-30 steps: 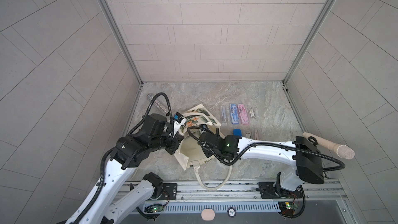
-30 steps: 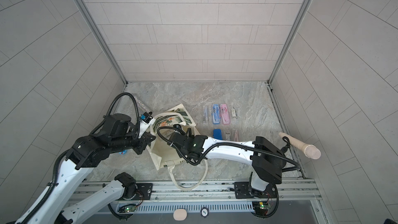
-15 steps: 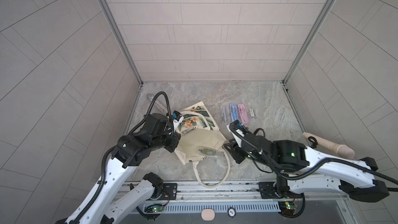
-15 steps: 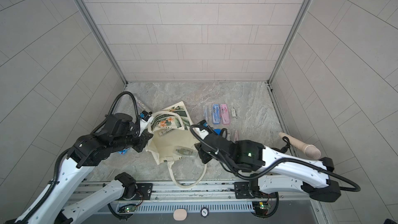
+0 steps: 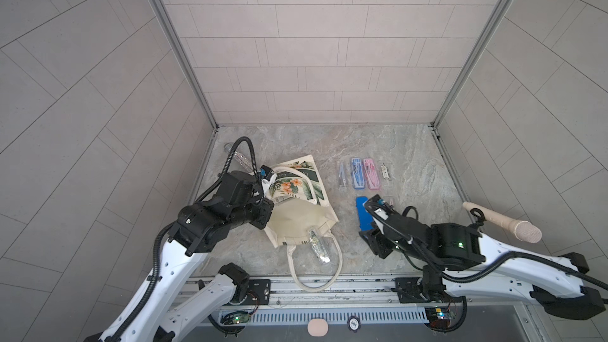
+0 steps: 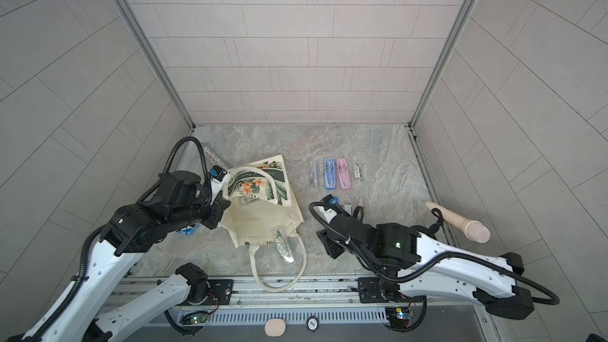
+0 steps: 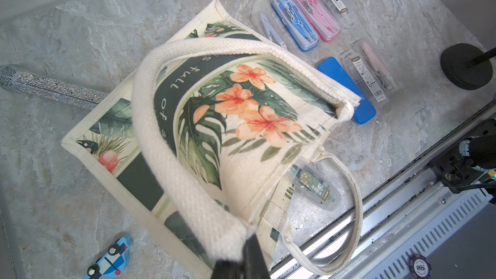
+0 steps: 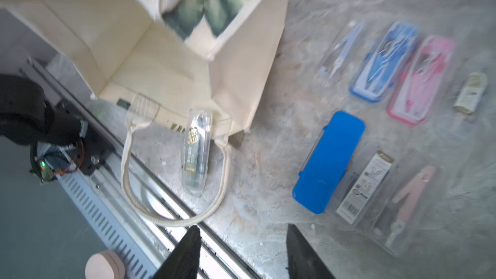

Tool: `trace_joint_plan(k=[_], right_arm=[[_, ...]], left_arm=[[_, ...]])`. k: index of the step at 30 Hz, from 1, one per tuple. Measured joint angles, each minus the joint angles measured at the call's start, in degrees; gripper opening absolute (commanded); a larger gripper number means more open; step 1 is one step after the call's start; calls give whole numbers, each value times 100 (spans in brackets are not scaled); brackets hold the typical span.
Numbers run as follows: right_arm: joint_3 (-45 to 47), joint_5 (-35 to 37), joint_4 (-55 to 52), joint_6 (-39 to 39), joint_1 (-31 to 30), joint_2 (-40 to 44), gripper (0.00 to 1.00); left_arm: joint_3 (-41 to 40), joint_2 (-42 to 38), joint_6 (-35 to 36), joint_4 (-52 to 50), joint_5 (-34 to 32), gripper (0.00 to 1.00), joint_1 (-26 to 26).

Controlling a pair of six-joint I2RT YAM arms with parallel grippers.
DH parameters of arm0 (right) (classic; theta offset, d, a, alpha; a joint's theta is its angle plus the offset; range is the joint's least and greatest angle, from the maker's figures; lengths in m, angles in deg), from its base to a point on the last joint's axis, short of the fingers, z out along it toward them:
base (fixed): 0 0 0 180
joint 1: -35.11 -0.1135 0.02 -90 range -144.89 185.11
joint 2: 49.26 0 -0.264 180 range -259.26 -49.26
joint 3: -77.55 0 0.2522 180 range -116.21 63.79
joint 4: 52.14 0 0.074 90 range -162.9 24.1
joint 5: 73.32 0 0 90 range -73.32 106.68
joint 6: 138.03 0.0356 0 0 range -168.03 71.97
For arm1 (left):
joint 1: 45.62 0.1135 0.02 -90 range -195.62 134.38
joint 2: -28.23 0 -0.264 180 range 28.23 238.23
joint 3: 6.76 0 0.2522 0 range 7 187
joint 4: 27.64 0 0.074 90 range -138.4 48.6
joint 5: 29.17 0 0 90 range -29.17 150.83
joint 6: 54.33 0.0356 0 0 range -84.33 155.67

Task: Take out the compass set from the canvas bag
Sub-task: Pick up the compass set at the center of the board.

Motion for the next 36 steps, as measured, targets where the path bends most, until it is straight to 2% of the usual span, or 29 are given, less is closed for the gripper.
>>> trace_joint_plan(k=[1, 5, 10, 14, 16, 22, 30, 36], right_arm=[[-13, -184, 70, -63, -55, -343, 67], [-260, -730, 258, -225, -323, -1519, 70], [-1285, -1174, 273, -225, -492, -3156, 74], [-1665, -1482, 313, -116, -509, -4144, 81], [-1816, -1582, 227, -87, -509, -4557, 82], [-2319, -1554, 13, -11, -452, -5243, 82], [-2363, -1182, -205, 74, -122, -5311, 83], [-2358, -1556, -66, -17, 42, -5383, 80]], left_arm=[[0, 0, -9, 0, 2, 0, 0], [0, -4, -42, 0, 9, 0, 0], [-46, -85, -125, 4, 74, 0, 0], [-66, -118, -149, -2, 151, 0, 0], [-66, -118, -160, -4, 188, 0, 0], [-81, -258, -164, -52, 251, 0, 0], [-81, -422, -164, -205, 245, 0, 0], [-81, -424, -164, -212, 245, 0, 0]])
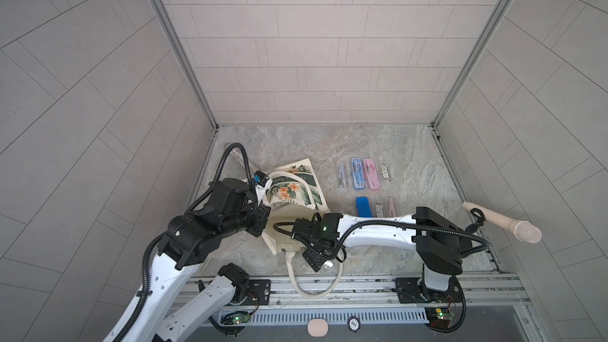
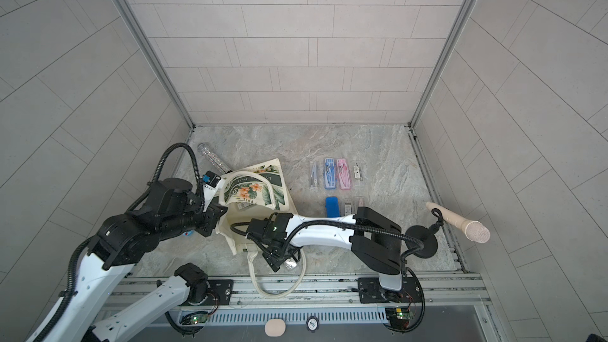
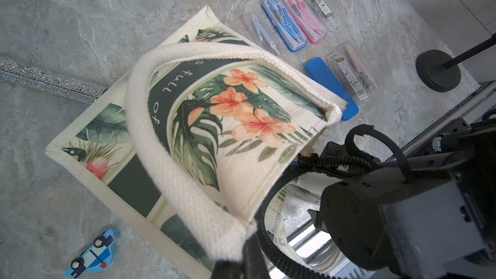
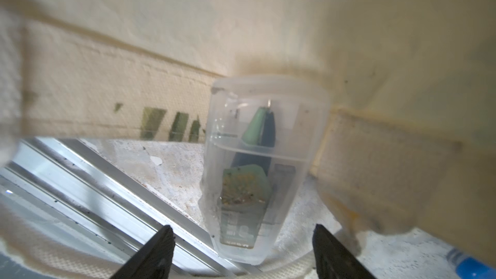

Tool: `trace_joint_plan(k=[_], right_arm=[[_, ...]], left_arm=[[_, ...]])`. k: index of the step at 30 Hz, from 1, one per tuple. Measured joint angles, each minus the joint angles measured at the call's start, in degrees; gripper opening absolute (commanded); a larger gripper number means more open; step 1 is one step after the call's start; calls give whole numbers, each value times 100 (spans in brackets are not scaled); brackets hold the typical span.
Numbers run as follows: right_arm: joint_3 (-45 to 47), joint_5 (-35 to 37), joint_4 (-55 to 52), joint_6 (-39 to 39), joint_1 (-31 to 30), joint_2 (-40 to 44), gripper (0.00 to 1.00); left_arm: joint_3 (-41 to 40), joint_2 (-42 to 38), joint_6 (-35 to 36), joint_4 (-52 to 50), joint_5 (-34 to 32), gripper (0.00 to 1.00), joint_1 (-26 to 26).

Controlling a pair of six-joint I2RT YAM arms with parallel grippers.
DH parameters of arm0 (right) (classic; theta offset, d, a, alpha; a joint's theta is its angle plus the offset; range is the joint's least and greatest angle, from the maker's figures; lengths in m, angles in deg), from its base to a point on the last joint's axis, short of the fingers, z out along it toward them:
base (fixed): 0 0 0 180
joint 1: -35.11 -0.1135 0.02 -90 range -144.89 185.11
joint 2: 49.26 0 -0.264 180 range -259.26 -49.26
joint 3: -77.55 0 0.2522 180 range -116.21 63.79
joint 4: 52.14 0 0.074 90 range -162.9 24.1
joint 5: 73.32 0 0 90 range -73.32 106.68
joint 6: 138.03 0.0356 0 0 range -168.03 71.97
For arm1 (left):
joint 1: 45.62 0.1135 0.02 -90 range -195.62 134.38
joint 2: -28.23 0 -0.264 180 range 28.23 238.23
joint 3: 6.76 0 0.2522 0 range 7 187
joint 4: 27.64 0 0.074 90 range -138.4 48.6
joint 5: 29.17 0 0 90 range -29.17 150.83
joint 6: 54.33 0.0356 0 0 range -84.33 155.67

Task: Take out the compass set from the canvas bag
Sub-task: Pick up the compass set at the center of the board.

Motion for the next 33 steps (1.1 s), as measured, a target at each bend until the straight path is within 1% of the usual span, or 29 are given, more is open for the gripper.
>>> trace_joint_plan(k=[6, 10, 12, 18, 23, 26, 30, 33], right_arm=[[-57, -319, 61, -136, 79, -525, 73], [-116, -334, 28, -166, 76, -546, 67], [-116, -332, 24, -166, 72, -546, 58], [-157, -238, -31, -214, 11, -546, 57], [-407, -22, -216, -302, -258, -514, 56], [-551, 98, -317, -376, -503, -321, 46], [-557, 210, -468, -391, -793, 358, 45], [-468, 286, -503, -334, -848, 1073, 45]], left_arm=[[0, 0, 0, 0, 2, 0, 0], [0, -20, -2, 0, 0, 0, 0], [0, -37, -4, -4, 0, 0, 0], [0, -61, -4, -17, -2, 0, 0], [0, -61, -24, -26, -7, 0, 0], [0, -63, -24, -57, -22, 0, 0], [0, -72, -26, -85, -28, 0, 0], [0, -83, -28, -87, -28, 0, 0]])
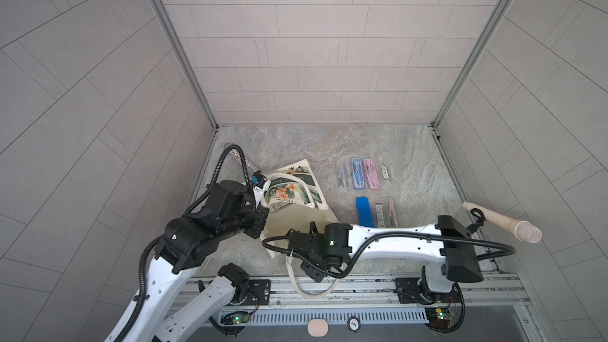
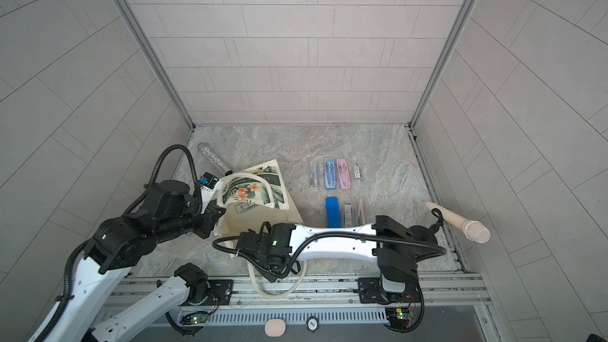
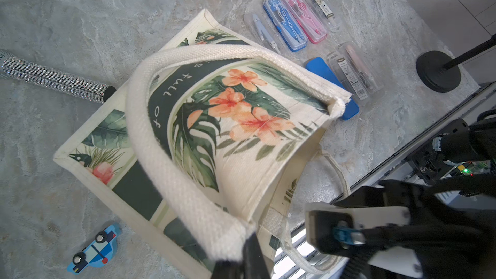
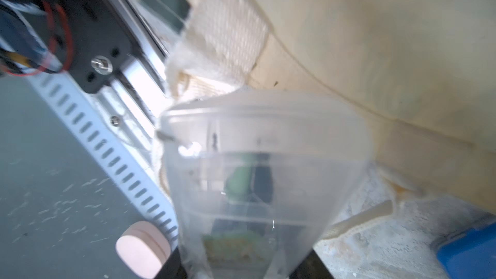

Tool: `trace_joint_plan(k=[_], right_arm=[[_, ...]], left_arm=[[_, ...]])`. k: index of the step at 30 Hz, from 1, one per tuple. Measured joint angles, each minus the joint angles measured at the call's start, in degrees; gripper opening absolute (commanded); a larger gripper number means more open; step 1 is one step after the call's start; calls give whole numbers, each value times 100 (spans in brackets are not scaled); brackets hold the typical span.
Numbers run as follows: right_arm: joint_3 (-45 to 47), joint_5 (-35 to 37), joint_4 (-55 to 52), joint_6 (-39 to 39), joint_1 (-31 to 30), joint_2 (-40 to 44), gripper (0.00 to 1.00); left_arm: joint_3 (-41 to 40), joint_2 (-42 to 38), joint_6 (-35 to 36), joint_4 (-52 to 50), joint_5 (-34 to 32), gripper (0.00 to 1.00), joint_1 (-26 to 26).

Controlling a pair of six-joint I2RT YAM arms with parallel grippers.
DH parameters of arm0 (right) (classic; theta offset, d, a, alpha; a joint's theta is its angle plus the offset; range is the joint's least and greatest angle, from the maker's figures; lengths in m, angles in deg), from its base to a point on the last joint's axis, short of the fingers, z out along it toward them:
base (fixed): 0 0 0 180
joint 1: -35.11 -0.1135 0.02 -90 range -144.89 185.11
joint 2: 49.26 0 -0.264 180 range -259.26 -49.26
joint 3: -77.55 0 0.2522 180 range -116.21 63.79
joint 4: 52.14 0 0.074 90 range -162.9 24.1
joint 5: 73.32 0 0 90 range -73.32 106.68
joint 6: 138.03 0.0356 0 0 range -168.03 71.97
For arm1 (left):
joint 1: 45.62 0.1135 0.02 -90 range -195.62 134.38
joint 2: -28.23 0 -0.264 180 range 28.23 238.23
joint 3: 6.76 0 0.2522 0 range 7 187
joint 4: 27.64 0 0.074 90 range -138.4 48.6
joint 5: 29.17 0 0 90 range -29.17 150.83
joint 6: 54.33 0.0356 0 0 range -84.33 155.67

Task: Take out the compass set from the canvas bag
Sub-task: Pick up the compass set at the center of the board, then place the compass set at the center of the board.

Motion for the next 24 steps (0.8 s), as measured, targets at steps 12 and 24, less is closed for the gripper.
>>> trace_joint_plan(k=[12, 24], right_arm=[[1204, 308, -186, 361, 1582, 2522, 46], [2127, -590, 234, -33, 3615, 2426, 46]], left_arm=[[0, -4, -17, 0, 7, 0, 0], [-2, -4, -61, 4, 33, 0, 0]])
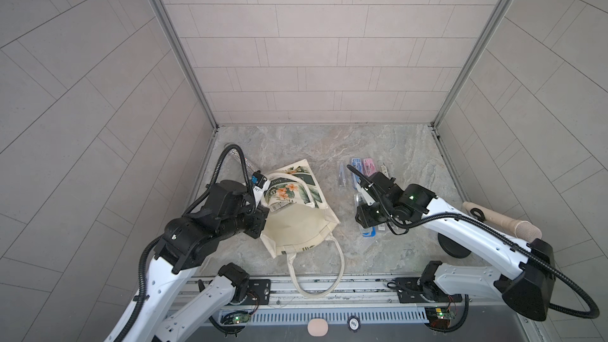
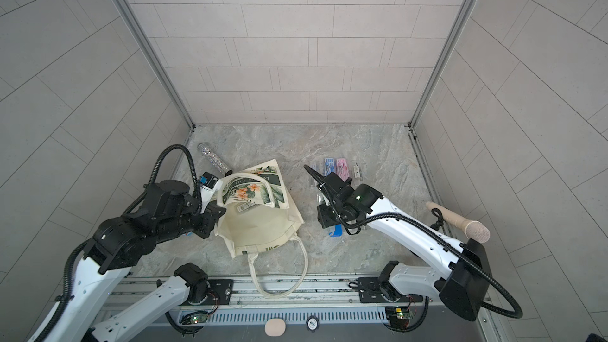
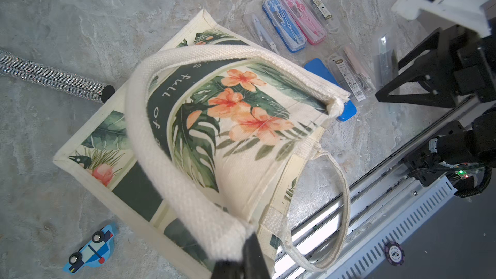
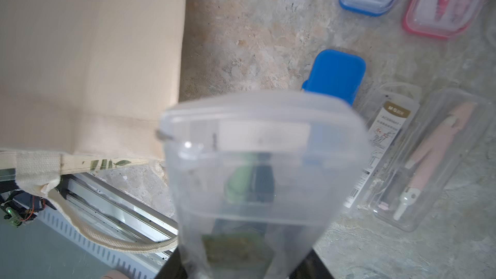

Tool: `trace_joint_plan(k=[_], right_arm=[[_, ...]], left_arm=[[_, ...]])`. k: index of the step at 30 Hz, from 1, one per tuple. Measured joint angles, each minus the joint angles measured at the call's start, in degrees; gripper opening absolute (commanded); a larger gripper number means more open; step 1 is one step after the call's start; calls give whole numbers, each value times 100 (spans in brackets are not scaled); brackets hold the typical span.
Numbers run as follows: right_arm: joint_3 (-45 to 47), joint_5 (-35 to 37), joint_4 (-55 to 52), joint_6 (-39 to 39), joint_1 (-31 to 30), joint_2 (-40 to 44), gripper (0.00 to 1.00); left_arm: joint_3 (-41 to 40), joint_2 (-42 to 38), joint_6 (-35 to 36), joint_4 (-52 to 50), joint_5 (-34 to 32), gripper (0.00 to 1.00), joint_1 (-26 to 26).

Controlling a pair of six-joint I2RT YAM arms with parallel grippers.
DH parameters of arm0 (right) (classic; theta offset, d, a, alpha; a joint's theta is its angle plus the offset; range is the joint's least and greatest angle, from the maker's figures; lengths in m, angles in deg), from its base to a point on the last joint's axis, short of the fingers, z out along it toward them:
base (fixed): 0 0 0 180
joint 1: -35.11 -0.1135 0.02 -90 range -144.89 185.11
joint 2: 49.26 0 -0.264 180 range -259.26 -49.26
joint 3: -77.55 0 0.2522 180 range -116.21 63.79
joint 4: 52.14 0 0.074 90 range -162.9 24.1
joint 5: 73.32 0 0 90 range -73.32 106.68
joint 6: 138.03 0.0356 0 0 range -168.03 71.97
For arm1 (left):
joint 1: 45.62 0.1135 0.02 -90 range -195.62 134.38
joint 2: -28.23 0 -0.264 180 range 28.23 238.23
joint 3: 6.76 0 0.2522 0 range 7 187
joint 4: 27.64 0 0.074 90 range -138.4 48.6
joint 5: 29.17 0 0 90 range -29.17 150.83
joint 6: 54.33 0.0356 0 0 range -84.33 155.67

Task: Take out the compass set from the canvas bag
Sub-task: Place the compass set at the center of the board.

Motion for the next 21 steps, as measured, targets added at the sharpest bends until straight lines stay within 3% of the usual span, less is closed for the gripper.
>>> trace_joint_plan(k=[13, 21], right_arm=[[-354, -120, 680, -343, 98, -2299, 49], [-643, -90, 820, -468, 212, -2889, 49]], left_arm=[[-2, -221, -15, 79, 142, 0, 0], [-9, -234, -42, 85, 179, 0, 0]])
